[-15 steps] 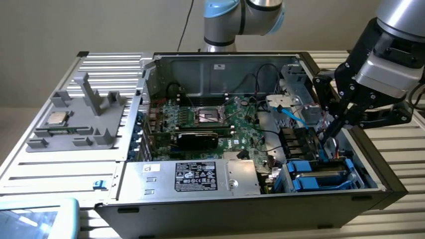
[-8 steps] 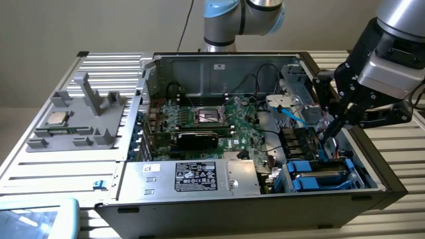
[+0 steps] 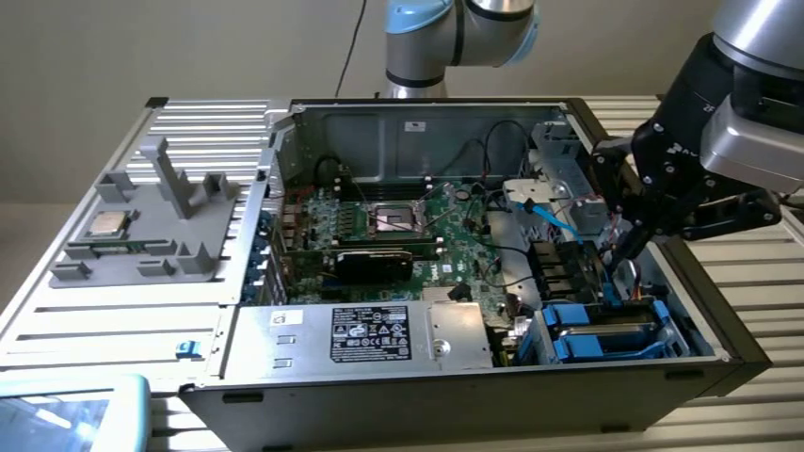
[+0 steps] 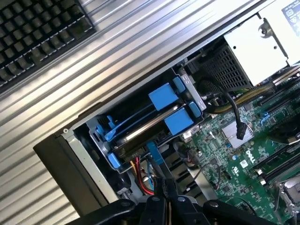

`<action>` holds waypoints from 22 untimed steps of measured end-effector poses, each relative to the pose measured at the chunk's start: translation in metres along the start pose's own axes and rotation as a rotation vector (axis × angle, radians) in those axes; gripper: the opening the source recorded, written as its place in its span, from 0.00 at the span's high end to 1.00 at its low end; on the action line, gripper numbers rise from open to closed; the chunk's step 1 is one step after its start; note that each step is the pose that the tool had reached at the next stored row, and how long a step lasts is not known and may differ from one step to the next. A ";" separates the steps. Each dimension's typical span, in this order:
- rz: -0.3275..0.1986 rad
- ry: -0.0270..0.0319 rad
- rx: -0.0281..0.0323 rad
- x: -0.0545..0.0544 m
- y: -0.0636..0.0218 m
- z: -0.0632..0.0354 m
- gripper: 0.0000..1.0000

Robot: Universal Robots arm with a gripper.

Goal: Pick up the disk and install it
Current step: 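Insert the second disk wire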

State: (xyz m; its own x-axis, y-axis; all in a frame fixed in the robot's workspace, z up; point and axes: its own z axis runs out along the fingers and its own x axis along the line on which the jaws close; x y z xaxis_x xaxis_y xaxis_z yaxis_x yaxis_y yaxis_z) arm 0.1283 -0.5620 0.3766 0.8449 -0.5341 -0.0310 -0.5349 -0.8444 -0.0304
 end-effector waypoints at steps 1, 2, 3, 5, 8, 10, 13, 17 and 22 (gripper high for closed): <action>-0.018 -0.0003 -0.0004 0.000 0.0000 0.0000 0.89; -0.037 -0.0006 -0.0007 0.000 0.0000 0.0000 0.89; -0.055 -0.0008 -0.0010 0.000 0.0000 0.0000 0.89; -0.092 -0.0011 -0.0015 0.000 0.0000 0.0000 0.89; -0.146 -0.0018 -0.0018 0.000 0.0000 0.0000 0.89; -0.182 -0.0023 -0.0021 0.000 0.0000 0.0000 0.89; -0.237 -0.0029 -0.0031 0.000 0.0000 0.0000 0.89; -0.310 -0.0040 -0.0046 0.000 0.0000 0.0000 0.89; -0.336 -0.0052 -0.0053 0.000 -0.0001 0.0000 0.89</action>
State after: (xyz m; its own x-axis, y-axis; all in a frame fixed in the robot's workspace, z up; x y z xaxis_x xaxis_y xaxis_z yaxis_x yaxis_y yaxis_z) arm 0.1284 -0.5620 0.3767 0.9738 -0.2260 -0.0252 -0.2268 -0.9733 -0.0345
